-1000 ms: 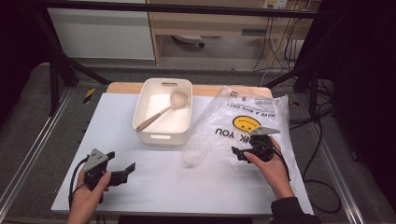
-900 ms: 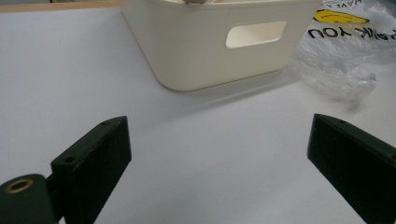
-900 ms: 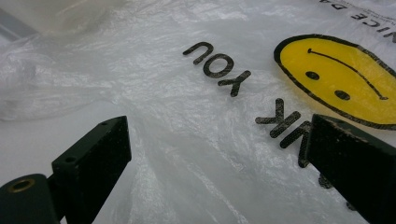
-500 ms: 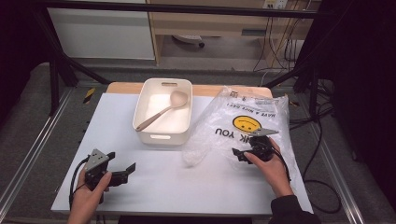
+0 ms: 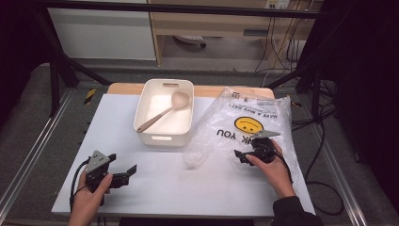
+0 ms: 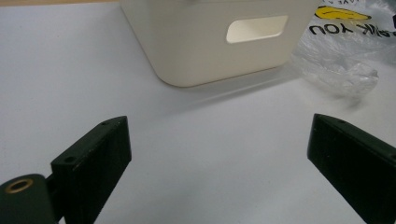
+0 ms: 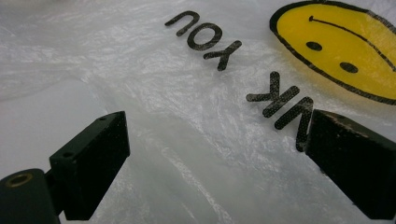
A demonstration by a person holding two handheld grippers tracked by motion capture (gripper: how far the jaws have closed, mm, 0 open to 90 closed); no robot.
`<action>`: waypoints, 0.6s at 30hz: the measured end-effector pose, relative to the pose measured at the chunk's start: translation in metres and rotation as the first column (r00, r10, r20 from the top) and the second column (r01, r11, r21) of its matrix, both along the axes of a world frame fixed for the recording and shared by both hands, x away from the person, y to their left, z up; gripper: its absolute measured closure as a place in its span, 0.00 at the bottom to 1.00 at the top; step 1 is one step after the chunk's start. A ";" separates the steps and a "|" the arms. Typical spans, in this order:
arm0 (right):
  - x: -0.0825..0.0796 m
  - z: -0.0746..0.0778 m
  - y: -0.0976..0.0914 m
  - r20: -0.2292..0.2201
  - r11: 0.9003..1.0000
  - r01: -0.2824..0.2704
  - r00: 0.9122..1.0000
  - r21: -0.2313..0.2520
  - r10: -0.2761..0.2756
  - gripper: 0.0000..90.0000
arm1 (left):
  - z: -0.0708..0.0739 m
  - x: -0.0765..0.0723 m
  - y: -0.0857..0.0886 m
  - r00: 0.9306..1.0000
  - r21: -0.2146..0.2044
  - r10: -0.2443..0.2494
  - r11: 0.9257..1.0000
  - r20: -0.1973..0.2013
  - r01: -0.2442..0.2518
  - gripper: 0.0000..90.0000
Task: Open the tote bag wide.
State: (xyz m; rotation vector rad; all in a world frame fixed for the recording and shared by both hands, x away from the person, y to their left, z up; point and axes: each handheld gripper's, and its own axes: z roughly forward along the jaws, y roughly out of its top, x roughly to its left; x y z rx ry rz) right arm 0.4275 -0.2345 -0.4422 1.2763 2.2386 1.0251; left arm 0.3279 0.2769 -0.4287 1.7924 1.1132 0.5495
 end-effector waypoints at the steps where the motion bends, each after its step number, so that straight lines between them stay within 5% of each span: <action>1: 0.001 -0.001 0.000 -0.007 1.000 0.000 1.000 -0.004 0.000 0.07 | 0.000 0.000 0.000 1.000 0.000 0.000 1.000 -0.001 0.000 0.06; 11: 0.005 -0.013 0.000 -0.050 1.000 0.003 0.999 -0.027 -0.004 0.07 | -0.001 0.000 0.001 1.000 -0.004 0.003 1.000 -0.005 -0.004 0.06; 18: 0.001 -0.005 0.005 0.009 1.000 -0.023 1.000 -0.006 0.023 0.07 | -0.001 0.000 0.001 1.000 0.000 0.003 1.000 -0.009 -0.003 0.06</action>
